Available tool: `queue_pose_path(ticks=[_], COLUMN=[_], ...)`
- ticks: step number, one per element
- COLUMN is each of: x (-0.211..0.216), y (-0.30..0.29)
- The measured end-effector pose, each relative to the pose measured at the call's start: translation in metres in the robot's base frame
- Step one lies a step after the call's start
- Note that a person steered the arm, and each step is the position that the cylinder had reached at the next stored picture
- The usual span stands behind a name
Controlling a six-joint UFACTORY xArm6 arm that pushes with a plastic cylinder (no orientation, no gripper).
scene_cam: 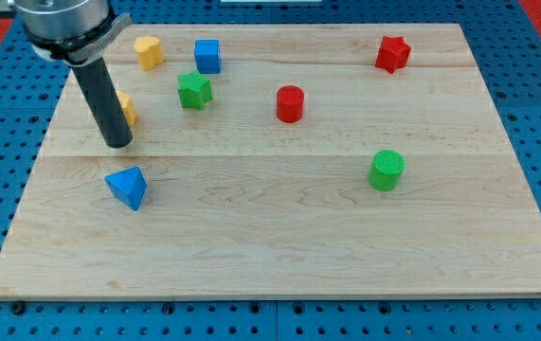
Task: Move the blue triangle to the vertical bottom of the green star
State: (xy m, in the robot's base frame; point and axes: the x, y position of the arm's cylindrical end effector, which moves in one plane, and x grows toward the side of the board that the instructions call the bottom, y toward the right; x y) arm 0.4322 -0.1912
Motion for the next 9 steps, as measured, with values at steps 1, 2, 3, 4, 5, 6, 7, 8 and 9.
queue_pose_path(ticks=[1,2,3,4,5,6,7,8,9], x=[0.029,0.045,0.063,0.069,0.069,0.069,0.069,0.069,0.069], y=[-0.007,-0.009,-0.012,-0.014,-0.014,-0.008,0.004,0.017,0.028])
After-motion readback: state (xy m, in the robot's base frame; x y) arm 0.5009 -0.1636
